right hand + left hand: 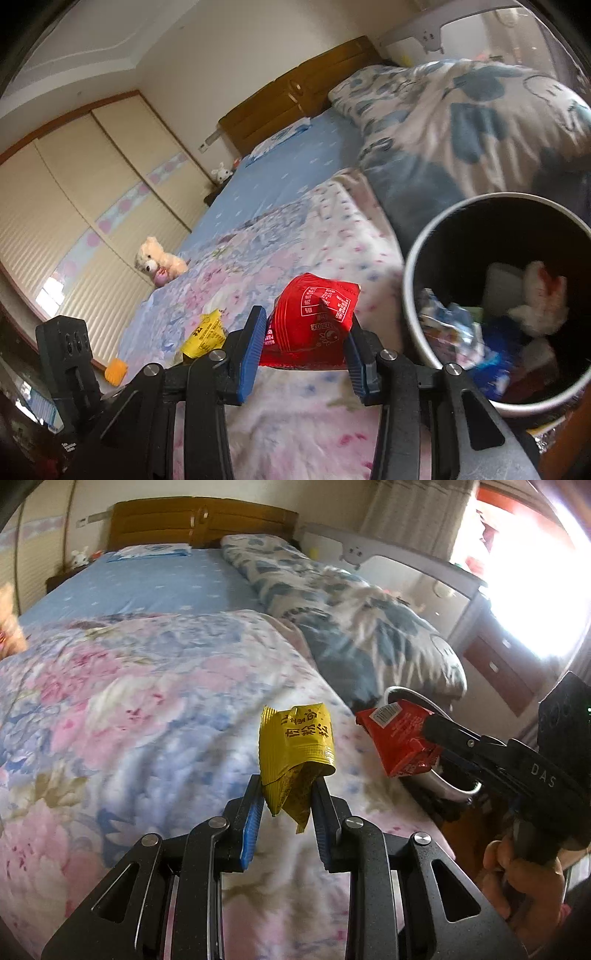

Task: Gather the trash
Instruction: 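Carry the yellow wrapper and red carton over the bin with both tools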

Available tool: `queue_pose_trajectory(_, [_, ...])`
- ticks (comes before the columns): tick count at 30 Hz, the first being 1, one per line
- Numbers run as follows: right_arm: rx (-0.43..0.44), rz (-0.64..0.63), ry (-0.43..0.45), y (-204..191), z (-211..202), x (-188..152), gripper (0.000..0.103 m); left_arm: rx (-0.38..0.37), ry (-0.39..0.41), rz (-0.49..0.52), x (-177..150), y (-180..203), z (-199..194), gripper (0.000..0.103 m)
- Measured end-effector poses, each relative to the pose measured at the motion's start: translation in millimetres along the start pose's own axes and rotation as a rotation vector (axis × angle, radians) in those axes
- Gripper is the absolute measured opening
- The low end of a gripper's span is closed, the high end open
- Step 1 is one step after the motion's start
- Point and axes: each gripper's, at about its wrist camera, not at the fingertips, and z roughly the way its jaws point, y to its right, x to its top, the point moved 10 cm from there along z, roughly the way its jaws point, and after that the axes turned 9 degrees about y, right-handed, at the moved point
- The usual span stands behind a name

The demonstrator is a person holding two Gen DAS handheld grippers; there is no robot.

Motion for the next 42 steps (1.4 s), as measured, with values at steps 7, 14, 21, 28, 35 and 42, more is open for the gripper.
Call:
queue_pose_trajectory(7, [-0.042, 0.019, 0.043, 26, -29, 5, 0.041, -0.015, -0.026, 0.050, -4, 27, 6, 0.024])
queue_pose_trajectory(14, [-0.080, 0.028, 0.087, 48, -51, 14, 0.041, -0.024, -0.039, 0.092, -1, 50, 13, 0.024])
queue_pose_trajectory(21, [-0.115, 0.038, 0.115, 68, -64, 24, 0.041, -0.044, -0.038, 0.125, 5, 73, 19, 0.024])
queue_pose_trajectory(28, [-0.142, 0.052, 0.136, 86, -73, 30, 0.041, -0.061, -0.042, 0.155, 10, 92, 27, 0.024])
queue_pose_trajectory(35, [-0.164, 0.065, 0.150, 102, -79, 35, 0.041, -0.073, -0.048, 0.185, 14, 111, 37, 0.024])
queue_pose_trajectory(42, [-0.180, 0.072, 0.156, 115, -83, 40, 0.041, -0.082, -0.058, 0.205, 15, 126, 45, 0.024])
